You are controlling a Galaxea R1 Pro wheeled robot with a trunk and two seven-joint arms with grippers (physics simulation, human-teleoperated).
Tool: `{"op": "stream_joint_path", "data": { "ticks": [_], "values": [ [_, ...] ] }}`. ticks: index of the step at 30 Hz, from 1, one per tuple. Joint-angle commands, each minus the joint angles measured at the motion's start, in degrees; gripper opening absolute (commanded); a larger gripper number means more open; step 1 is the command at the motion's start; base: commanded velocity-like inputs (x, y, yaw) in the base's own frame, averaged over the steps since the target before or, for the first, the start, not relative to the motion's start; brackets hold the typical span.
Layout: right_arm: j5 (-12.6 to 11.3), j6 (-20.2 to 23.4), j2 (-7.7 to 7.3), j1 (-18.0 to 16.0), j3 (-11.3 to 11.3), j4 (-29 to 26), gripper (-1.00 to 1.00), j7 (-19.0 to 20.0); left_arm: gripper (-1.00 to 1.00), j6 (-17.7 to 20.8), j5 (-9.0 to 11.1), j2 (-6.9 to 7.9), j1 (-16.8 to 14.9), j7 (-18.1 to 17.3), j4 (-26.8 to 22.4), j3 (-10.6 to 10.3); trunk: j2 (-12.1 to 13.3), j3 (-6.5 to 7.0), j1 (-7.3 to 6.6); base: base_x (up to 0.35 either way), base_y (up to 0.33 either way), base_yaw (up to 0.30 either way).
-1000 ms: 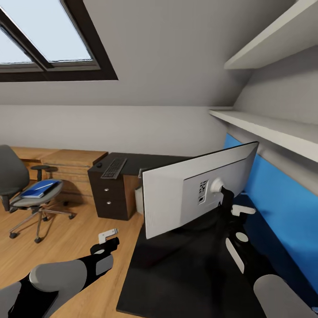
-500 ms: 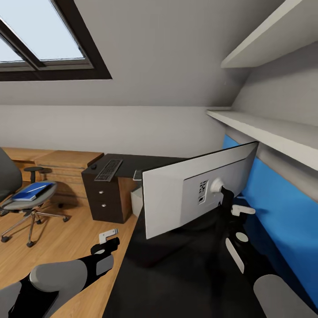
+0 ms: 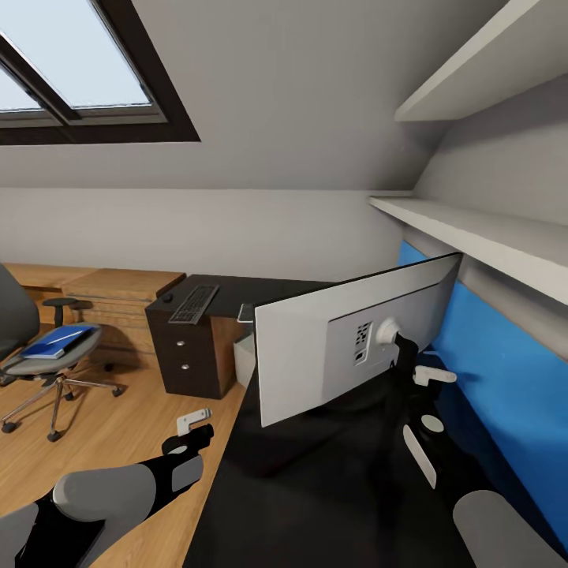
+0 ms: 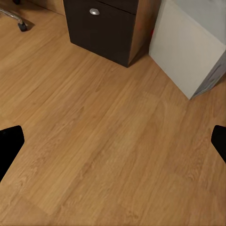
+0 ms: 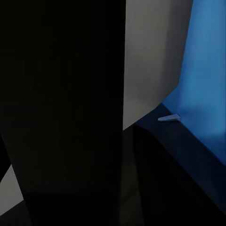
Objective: In the bedroom, organize the workspace by keeping the computer under the desk, ensuring the monitor is on the desk, placing the keyboard on the desk next to the monitor, placing the mouse on the desk next to the keyboard, moving the folder from the swivel chair onto the desk next to the mouse, stacking the notebook on top of the folder with the pen on top of the notebook, and positioning the swivel chair next to the desk.
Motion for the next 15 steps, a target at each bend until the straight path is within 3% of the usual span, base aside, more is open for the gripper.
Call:
{"op": "stream_joint_path", "data": {
  "ticks": [1,15],
  "values": [
    [0.0,-0.5,-0.12,0.0,0.5,1.5,-1.0,-0.6,1.0,-0.4,0.4,0.05,-0.1,0.3,-0.3,-0.5,0.0,-0.08,0.01,0.0,0.0,0.0],
    [0.0,-0.5,-0.03,0.0,0.5,1.5,-1.0,-0.7,1.0,-0.5,0.4,0.05,-0.1,0.3,-0.3,-0.5,0.0,-0.08,0.01,0.0,0.0,0.0]
  ]
}}
